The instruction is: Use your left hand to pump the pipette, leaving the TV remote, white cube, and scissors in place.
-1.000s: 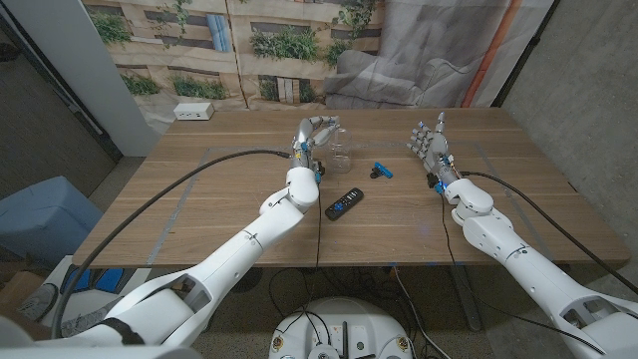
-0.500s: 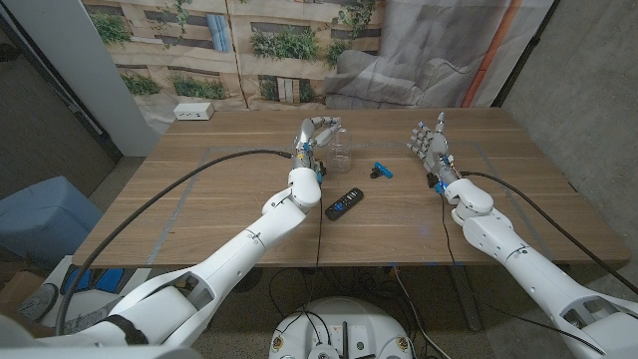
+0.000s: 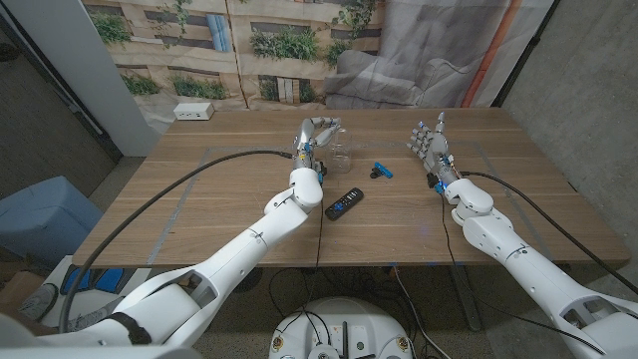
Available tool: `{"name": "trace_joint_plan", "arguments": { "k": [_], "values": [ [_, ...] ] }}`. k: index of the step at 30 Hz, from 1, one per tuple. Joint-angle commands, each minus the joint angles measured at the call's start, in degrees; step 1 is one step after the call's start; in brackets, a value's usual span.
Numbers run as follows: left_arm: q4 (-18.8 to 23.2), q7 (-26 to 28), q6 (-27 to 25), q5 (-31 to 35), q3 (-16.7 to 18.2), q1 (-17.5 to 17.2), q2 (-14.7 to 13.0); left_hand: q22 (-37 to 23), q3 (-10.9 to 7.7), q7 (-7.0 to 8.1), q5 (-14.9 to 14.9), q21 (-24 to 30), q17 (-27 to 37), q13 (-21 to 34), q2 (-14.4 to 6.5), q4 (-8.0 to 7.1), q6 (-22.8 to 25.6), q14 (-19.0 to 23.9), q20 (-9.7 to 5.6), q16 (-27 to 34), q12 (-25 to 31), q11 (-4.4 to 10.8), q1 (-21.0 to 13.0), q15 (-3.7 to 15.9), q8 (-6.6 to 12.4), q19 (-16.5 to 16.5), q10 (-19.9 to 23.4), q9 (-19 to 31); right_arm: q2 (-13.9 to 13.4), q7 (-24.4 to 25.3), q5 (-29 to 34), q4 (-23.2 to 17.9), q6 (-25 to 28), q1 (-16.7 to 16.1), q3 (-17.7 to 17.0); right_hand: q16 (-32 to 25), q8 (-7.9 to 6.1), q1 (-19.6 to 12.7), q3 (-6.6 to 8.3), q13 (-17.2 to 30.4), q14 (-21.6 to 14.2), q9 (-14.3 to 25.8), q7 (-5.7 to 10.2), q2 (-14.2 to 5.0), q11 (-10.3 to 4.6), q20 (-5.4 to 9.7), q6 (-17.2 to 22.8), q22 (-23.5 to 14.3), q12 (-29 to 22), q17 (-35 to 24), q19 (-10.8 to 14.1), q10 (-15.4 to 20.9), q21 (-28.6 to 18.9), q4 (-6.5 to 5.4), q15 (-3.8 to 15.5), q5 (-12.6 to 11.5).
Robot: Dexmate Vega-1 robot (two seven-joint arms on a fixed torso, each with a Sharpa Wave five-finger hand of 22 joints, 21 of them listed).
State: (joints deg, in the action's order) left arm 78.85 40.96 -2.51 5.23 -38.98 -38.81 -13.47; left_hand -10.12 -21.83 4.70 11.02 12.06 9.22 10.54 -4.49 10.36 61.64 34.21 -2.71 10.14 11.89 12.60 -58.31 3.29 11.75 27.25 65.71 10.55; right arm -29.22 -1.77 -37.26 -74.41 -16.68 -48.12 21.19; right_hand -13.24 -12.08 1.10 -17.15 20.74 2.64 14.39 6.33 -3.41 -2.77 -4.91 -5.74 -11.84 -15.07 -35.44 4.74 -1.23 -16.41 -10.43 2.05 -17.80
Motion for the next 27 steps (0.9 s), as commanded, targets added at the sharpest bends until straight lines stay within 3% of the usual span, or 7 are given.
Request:
{"name": "trace_joint_plan", "arguments": {
  "k": [1,15,27],
  "values": [
    [-1.17,1.89,0.07,1.07,-0.34,0.52,0.56,-0.14,-0.35,-0.38,0.00,0.37,0.32,0.11,-0.11,0.09,1.15,1.18,-3.96,0.47,0.52,-0.05,-1.09,8.46,0.37,0.89,1.57,0.15,0.00,-0.01,0.01,0.03,0.00,0.01,0.00,-0.35,-0.37,0.00,-0.38,0.16,0.61,0.18,0.50,-3.32,-0.09,-0.05,0.16,-0.32,-0.17,-0.26,0.29,0.06,-0.24,-0.03,4.48,-0.33],
    [-2.41,3.73,0.58,3.14,-1.28,1.28,0.70,-0.09,-0.68,-1.02,-0.42,0.35,0.37,0.09,-0.31,0.19,3.02,2.77,-4.82,0.43,0.87,-0.23,-3.31,9.71,0.64,1.23,3.99,0.21,-0.02,0.01,0.00,-0.04,0.04,-0.01,-0.01,-0.35,-0.36,-0.01,-0.37,0.16,0.60,0.18,0.50,-3.34,-0.16,-0.13,0.14,-0.32,-0.31,-0.26,0.26,0.42,-0.23,-0.03,4.52,-0.34],
    [-1.16,1.57,-0.18,1.72,-0.96,0.65,0.20,-0.03,-0.35,-1.17,-0.94,0.19,0.36,0.15,0.19,0.06,3.85,3.36,-5.30,0.28,1.06,-0.22,-4.17,9.59,0.74,1.13,5.42,0.29,-0.01,-0.01,0.00,-0.01,0.01,-0.02,-0.01,-0.34,-0.38,-0.01,-0.37,0.15,0.63,0.18,0.57,-3.33,-0.02,-0.11,0.18,-0.31,-0.20,-0.26,0.29,0.15,-0.24,-0.03,4.50,-0.33]
  ]
}}
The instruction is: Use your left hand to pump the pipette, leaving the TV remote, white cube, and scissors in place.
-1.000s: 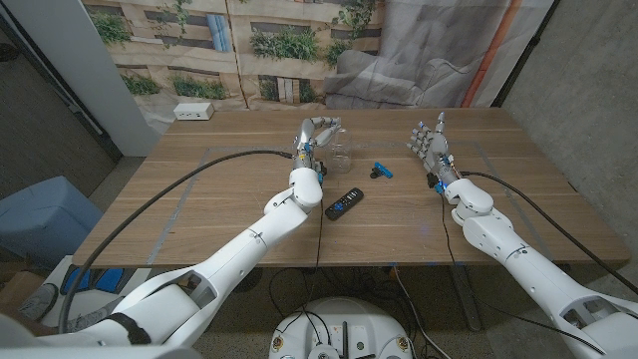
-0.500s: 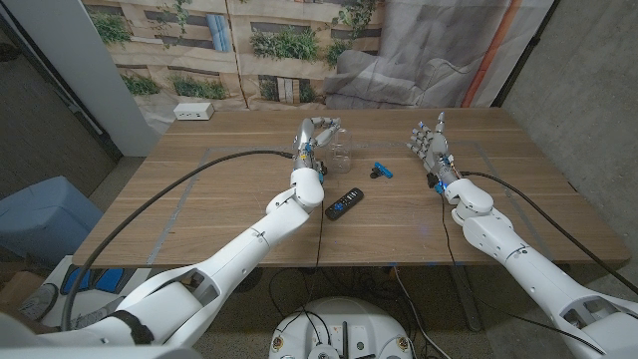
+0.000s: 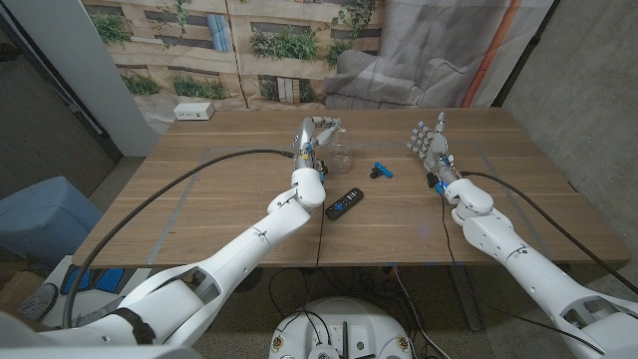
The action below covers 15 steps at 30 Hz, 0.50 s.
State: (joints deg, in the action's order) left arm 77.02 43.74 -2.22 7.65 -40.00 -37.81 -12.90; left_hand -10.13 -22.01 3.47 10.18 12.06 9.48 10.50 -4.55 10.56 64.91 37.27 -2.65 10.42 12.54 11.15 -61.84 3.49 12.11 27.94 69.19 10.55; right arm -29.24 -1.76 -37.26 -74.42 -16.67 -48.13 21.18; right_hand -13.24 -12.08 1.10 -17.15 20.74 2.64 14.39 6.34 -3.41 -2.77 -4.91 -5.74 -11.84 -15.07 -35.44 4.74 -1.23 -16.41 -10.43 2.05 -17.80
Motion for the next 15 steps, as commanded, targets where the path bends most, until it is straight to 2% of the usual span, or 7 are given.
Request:
{"name": "trace_joint_plan", "arguments": {
  "k": [1,6,15],
  "values": [
    [0.66,-1.05,-0.34,-0.67,0.09,-0.43,-0.39,-0.01,0.03,-0.14,-0.12,0.04,0.10,0.18,0.45,-0.22,0.28,0.41,-5.46,0.00,0.23,1.34,-0.61,9.23,0.19,0.11,1.74,0.30,0.01,-0.02,0.00,0.00,0.00,-0.01,0.00,-0.35,-0.36,-0.01,-0.37,0.15,0.59,0.18,0.55,-3.34,-0.04,-0.14,0.13,-0.31,-0.18,-0.26,0.27,0.11,-0.23,-0.03,4.52,-0.33],
    [1.11,-1.20,-0.11,-0.21,-0.04,-0.60,-0.96,0.06,0.64,-0.13,0.03,-0.58,0.04,0.19,0.90,-0.51,-0.70,0.71,-6.02,-0.16,-0.40,1.32,-0.46,8.99,-0.48,-1.36,0.76,0.33,0.02,-0.02,0.00,0.01,-0.01,0.00,0.01,-0.37,-0.38,-0.01,-0.37,0.15,0.54,0.18,0.54,-3.34,0.08,-0.14,0.18,-0.31,-0.17,-0.26,0.29,0.08,-0.24,-0.03,4.48,-0.33],
    [1.91,-2.48,-0.16,-0.58,0.28,-0.80,-1.77,0.10,1.97,-0.20,0.18,-0.67,-0.21,0.31,1.95,-1.14,-2.77,-0.05,-5.48,-0.74,-1.21,1.23,1.30,8.24,-1.37,-1.82,-1.39,0.38,0.02,-0.01,0.01,0.01,-0.01,0.00,0.01,-0.34,-0.39,0.00,-0.37,0.15,0.60,0.18,0.50,-3.33,-0.22,-0.16,0.21,-0.31,-0.14,-0.26,0.25,-0.02,-0.22,-0.03,4.57,-0.33]
  ]
}}
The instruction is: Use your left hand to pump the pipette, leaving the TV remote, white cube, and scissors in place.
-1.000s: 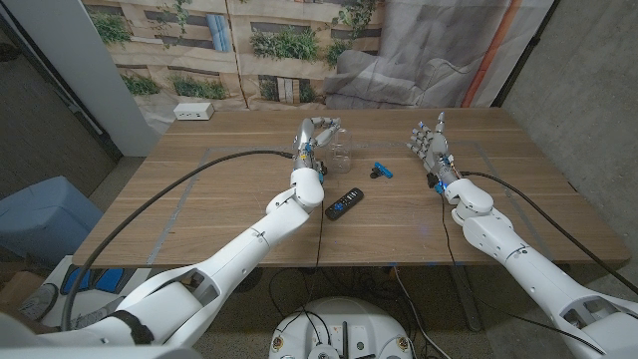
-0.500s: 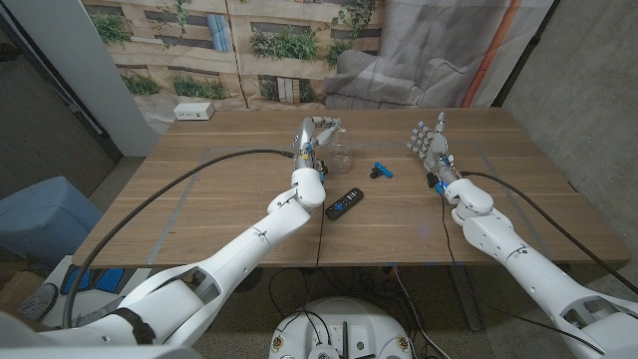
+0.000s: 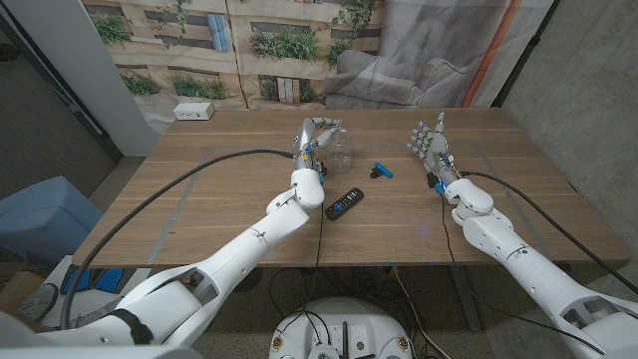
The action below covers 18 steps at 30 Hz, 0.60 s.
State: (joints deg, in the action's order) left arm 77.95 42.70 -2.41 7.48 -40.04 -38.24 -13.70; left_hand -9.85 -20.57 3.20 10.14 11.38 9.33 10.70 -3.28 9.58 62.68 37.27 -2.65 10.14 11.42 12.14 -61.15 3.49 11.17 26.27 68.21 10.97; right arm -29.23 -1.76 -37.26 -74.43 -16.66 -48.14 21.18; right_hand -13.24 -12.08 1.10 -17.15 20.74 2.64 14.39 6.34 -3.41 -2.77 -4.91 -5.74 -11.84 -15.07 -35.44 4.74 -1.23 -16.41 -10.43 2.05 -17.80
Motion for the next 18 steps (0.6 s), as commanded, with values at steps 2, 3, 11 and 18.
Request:
{"name": "trace_joint_plan", "arguments": {
  "k": [2,3,11,18],
  "values": [
    [0.93,-1.42,0.19,-0.22,0.29,-0.33,-1.09,-0.19,0.78,0.11,0.23,0.02,-0.08,0.13,0.91,-0.23,-0.93,-0.31,-5.47,-0.55,-0.20,0.23,0.95,8.13,-0.55,-0.14,-0.79,-0.03,0.01,-0.01,0.01,0.03,-0.01,0.01,0.01,-0.35,-0.38,-0.01,-0.37,0.15,0.58,0.18,0.53,-3.33,-0.09,-0.15,0.18,-0.31,-0.17,-0.26,0.26,0.08,-0.23,-0.03,4.52,-0.33],
    [0.98,-1.49,0.17,-0.27,0.34,-0.35,-1.12,-0.19,0.88,0.25,0.24,0.05,-0.09,0.14,0.98,-0.26,-1.12,-0.41,-5.44,-0.57,-0.26,0.23,1.09,8.09,-0.60,-0.09,-0.99,-0.03,0.02,-0.02,0.01,0.03,-0.01,0.02,0.01,-0.34,-0.38,-0.01,-0.37,0.14,0.60,0.18,0.50,-3.33,-0.08,-0.12,0.19,-0.32,-0.12,-0.26,0.26,-0.05,-0.23,-0.03,4.53,-0.33],
    [0.88,-1.77,0.05,-0.33,0.48,-0.21,-1.17,-0.21,1.41,0.25,0.29,0.11,-0.13,0.18,1.42,-0.42,-1.80,-1.05,-5.21,-0.66,-0.40,0.24,1.90,7.76,-0.72,0.03,-1.61,-0.02,0.03,0.00,0.02,0.03,-0.01,0.03,0.02,-0.35,-0.38,-0.01,-0.38,0.15,0.59,0.18,0.53,-3.31,0.03,-0.10,0.18,-0.31,-0.14,-0.26,0.28,0.00,-0.23,-0.02,4.50,-0.33],
    [0.47,-1.92,0.22,-0.23,0.36,0.11,-1.04,-0.22,1.78,0.19,0.35,0.09,-0.13,0.20,1.70,-0.50,-2.17,-1.44,-5.08,-0.63,-0.55,0.23,2.48,7.47,-0.73,-0.06,-2.27,-0.03,0.02,0.00,0.02,0.01,0.00,0.03,0.02,-0.36,-0.38,0.00,-0.38,0.16,0.57,0.18,0.50,-3.32,-0.12,-0.13,0.18,-0.31,-0.29,-0.26,0.28,0.34,-0.23,-0.03,4.51,-0.33]
  ]
}}
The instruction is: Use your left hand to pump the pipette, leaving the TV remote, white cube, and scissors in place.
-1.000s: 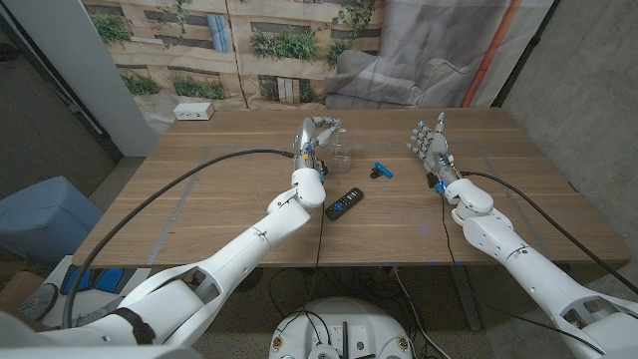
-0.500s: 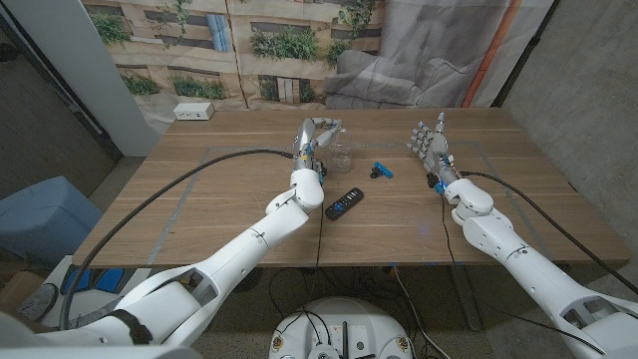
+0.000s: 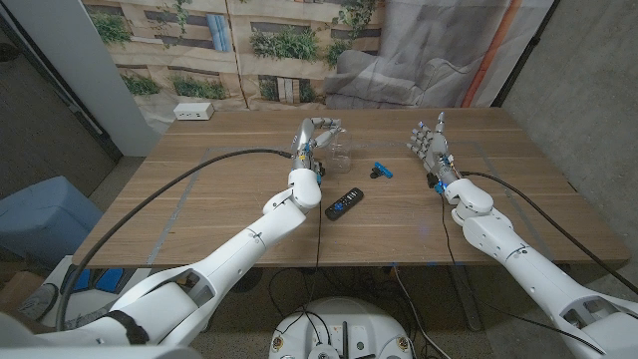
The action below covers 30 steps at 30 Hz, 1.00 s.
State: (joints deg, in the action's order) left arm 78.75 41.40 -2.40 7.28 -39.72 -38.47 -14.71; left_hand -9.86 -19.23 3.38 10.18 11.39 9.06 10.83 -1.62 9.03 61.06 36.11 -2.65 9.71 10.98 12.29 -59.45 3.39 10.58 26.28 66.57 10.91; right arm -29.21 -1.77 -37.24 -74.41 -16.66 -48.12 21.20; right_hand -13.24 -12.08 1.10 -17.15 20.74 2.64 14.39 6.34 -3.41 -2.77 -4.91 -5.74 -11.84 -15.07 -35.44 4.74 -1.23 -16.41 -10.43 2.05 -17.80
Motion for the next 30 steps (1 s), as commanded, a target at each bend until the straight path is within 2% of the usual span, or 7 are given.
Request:
{"name": "trace_joint_plan", "arguments": {
  "k": [1,13,30],
  "values": [
    [-0.40,-0.63,0.28,0.00,0.02,0.39,-0.02,-0.21,0.53,0.04,0.32,0.09,0.13,0.07,0.12,0.04,-0.59,-0.35,-5.12,-0.18,-0.09,0.11,0.92,7.48,-0.13,-0.07,-0.63,0.02,0.00,0.02,0.00,0.00,0.00,0.01,0.00,-0.37,-0.38,0.00,-0.38,0.16,0.54,0.18,0.50,-3.32,-0.11,-0.10,0.19,-0.31,-0.29,-0.26,0.28,0.35,-0.23,-0.03,4.50,-0.33],
    [-0.66,-0.29,0.66,-0.10,0.19,0.70,0.35,-0.21,0.81,0.12,0.44,0.09,0.20,0.07,0.19,0.04,-0.57,-0.52,-5.01,0.00,0.06,0.09,1.34,7.60,0.04,-0.09,-0.64,-0.02,0.00,-0.02,0.00,0.05,-0.04,0.01,0.00,-0.35,-0.35,0.00,-0.38,0.16,0.59,0.18,0.47,-3.32,-0.24,-0.15,0.13,-0.31,-0.15,-0.26,0.27,0.00,-0.23,-0.03,4.54,-0.33],
    [3.85,-0.67,-0.88,-0.80,1.71,-0.25,-0.68,-0.20,0.69,0.11,0.60,0.12,0.27,0.07,-0.31,0.22,-0.25,-0.06,-4.81,0.22,0.30,0.12,1.12,7.78,0.22,-0.04,-0.36,-0.04,-0.01,-0.01,-0.01,0.02,-0.02,0.00,-0.01,-0.34,-0.36,0.00,-0.38,0.17,0.61,0.18,0.57,-3.32,-0.07,-0.09,0.13,-0.31,-0.15,-0.26,0.26,-0.01,-0.22,-0.03,4.53,-0.32]
  ]
}}
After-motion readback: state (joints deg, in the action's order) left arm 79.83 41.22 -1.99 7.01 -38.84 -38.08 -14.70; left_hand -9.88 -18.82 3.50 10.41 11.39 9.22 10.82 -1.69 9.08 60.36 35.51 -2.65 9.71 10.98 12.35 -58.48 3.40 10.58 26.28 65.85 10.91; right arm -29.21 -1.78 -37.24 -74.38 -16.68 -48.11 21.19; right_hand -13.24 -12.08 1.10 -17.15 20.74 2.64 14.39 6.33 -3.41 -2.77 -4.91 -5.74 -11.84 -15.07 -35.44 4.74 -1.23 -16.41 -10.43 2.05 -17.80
